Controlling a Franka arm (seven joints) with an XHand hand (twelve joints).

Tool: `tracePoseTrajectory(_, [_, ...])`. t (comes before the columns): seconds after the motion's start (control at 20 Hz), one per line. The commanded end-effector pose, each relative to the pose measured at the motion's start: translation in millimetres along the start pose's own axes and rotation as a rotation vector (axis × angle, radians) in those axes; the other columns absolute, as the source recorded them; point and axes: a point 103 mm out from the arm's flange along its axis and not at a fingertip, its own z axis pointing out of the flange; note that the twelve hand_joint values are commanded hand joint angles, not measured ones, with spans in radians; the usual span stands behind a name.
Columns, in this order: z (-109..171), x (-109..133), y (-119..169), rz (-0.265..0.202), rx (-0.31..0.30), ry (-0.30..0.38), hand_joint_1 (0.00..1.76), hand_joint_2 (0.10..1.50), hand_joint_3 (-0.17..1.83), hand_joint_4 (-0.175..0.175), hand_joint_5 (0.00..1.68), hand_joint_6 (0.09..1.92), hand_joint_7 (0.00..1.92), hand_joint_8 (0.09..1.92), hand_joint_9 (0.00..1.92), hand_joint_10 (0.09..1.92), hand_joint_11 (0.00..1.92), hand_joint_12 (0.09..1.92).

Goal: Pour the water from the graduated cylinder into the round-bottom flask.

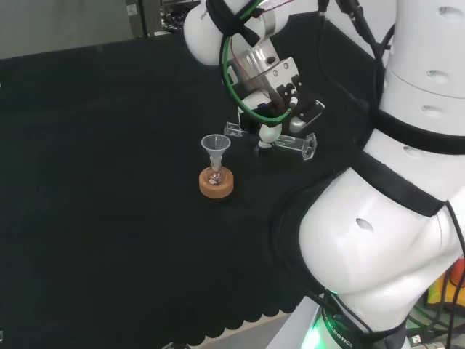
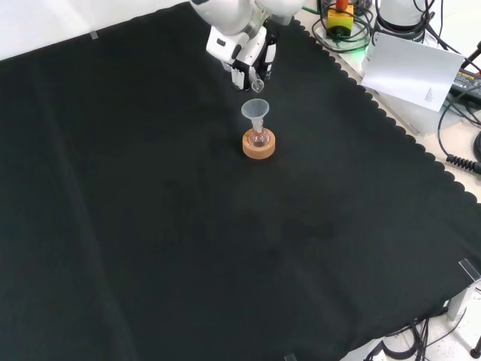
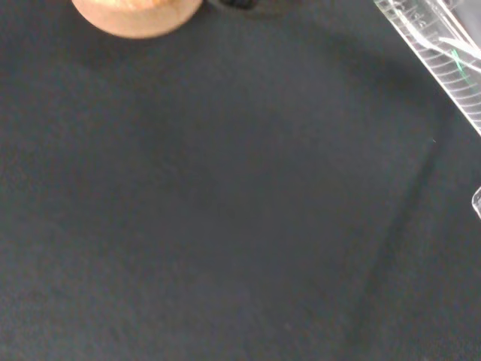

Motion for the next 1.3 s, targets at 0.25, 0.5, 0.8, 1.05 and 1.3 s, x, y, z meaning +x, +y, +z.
tracePoseTrajectory(0.25, [-9,3,1,0.031,0.074,-0.090,1.27,1.08,0.00,-0.175,1.03,0.91,1.07,0.90,1.46,0.09,1.26,0.74])
tracePoseTrajectory(0.5, [-15,6,1,0.041,0.096,-0.121,1.27,1.08,0.00,-0.175,1.03,0.92,1.06,0.90,1.46,0.09,1.26,0.74])
tracePoseTrajectory(0.8, [-21,10,4,0.060,0.139,-0.159,1.27,1.08,0.00,-0.175,1.03,0.92,1.06,0.90,1.46,0.09,1.26,0.73])
tracePoseTrajectory(1.05, [-23,11,6,0.086,0.169,-0.183,1.27,1.08,0.00,-0.175,1.03,0.92,1.06,0.90,1.46,0.09,1.26,0.73])
tracePoseTrajectory(1.3, [-28,10,4,0.102,0.189,-0.200,1.27,1.08,0.00,-0.175,1.03,0.92,1.06,0.90,1.47,0.09,1.26,0.73])
